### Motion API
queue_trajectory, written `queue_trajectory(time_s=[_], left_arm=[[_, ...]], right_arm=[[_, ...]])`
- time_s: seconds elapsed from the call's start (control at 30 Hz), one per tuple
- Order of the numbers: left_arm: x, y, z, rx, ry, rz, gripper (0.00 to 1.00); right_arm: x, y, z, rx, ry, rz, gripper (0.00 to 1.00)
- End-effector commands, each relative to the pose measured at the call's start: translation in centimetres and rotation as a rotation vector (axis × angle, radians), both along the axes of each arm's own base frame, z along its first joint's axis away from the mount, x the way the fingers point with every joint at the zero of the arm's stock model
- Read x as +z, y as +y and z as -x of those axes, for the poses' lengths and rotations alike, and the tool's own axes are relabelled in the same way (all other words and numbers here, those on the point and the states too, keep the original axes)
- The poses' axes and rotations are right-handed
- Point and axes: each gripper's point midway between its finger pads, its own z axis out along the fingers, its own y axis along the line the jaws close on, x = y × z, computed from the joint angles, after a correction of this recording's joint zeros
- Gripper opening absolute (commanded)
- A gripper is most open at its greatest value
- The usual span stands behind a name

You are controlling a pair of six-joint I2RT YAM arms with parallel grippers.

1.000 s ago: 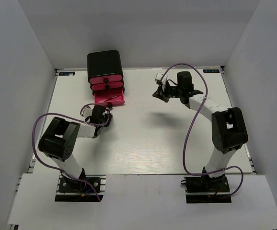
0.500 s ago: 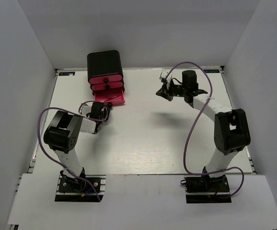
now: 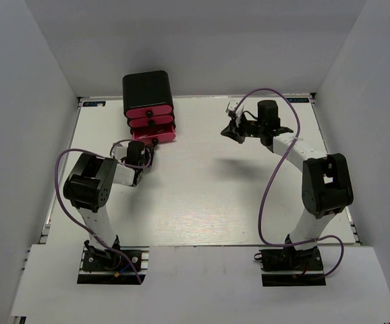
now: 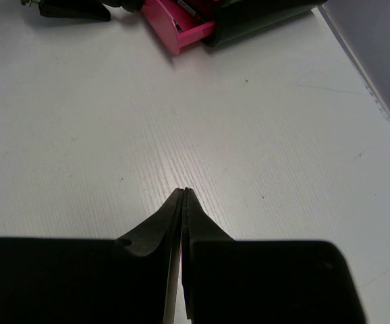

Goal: Sort the stationery into containers
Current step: Close the drawer

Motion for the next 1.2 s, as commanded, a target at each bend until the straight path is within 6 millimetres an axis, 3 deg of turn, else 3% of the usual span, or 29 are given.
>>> queue_trajectory(time_s=[0.0,0.07,0.1,0.4,0.83,0.97,1.1,1.17], left_arm=[[-2.1,0.9,0.5,0.009,0.069,-0.029,0.42],[-1.3,0.7,-0.4,0.014,0.046,-0.016,0.44],[-1.9,1.2,-0.2,0.023,0.064,-0.020,0.45],[-0.9,1.2,-3.1,0.033,0.051,0.001,0.49],[-0.7,1.9,-5.1,0.047,0.054,0.012,0.53],[-0.7,2.2,-5.2,0.048,0.054,0.017,0.53],[-0.8,1.7,-3.7,0.014,0.055,0.041,0.45],[-0.7,1.4,-1.8,-0.016,0.053,0.060,0.42]], right_arm=[[1.5,-0.2,0.6,0.010,-0.013,-0.021,0.06],[1.3,-0.4,0.6,0.007,-0.011,-0.016,0.06],[1.4,-0.2,0.7,0.014,-0.018,-0.015,0.06],[1.2,-0.6,0.6,0.008,-0.014,-0.007,0.06],[0.9,-1.1,0.5,0.001,-0.012,-0.002,0.06],[1.0,-1.1,0.6,0.005,-0.017,0.000,0.06],[0.8,-1.2,0.7,0.007,-0.016,0.009,0.06],[0.4,-1.1,1.0,0.016,-0.007,0.016,0.06]])
